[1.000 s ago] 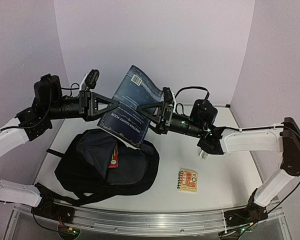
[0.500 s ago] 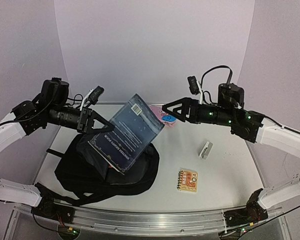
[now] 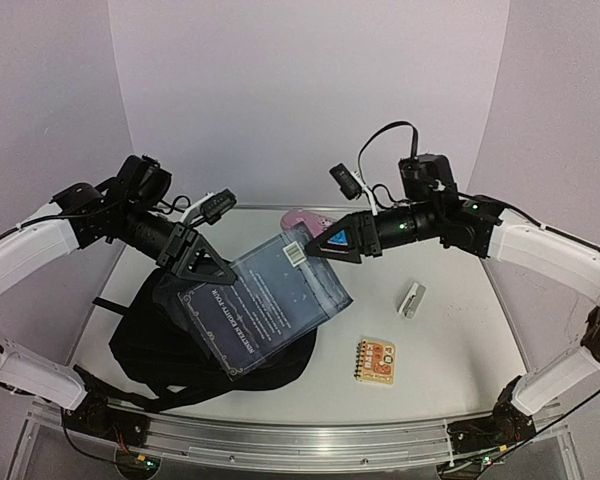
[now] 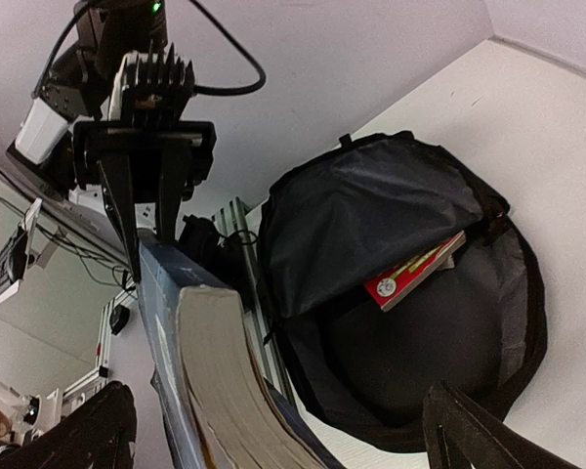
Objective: Pack the student bag
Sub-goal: Pick up the book from the center of the board.
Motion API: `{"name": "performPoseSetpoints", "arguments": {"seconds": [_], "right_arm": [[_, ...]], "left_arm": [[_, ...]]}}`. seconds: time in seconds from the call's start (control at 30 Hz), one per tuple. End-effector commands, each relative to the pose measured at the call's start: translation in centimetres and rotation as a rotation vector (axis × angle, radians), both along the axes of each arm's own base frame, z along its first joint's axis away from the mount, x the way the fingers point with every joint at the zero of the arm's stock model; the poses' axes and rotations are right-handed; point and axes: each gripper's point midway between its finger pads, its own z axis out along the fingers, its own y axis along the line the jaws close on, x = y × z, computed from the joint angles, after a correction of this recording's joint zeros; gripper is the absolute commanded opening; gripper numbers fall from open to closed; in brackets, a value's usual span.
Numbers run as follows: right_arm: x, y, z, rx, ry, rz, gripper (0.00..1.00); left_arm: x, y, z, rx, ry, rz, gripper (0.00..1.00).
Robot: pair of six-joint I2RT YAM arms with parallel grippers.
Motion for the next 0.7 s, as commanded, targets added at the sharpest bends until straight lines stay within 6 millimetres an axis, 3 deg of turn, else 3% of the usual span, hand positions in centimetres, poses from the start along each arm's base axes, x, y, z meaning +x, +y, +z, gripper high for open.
{"name": "performPoseSetpoints", "arguments": {"seconds": [0.0,0.1,0.33,0.53,0.67], "right_arm": [[-1.9,1.7,2.7,0.064,-0.054,0.154,0.97],[-2.1,2.6,2.9,0.075,-0.047,0.199,0.9],[-4.1,3.1,0.8,0.065,0.031,0.297,0.56],[-5.7,2.1,-1.3,0.035,0.091,0.308,0.44],[-6.1,1.7,-1.7,0.031,0.104,0.304,0.31]], "left_arm": [[-1.7,0.0,4.0,-0.139,-0.06,-0.138,0.0],[-1.8,0.0,3.8,-0.133,-0.05,-0.154,0.0],[-1.3,0.0,4.5,-0.146,-0.122,-0.118,0.0],[-0.9,0.2,5.5,-0.171,-0.161,-0.102,0.0],[-0.5,0.2,5.2,-0.166,-0.146,-0.103,0.0]]}}
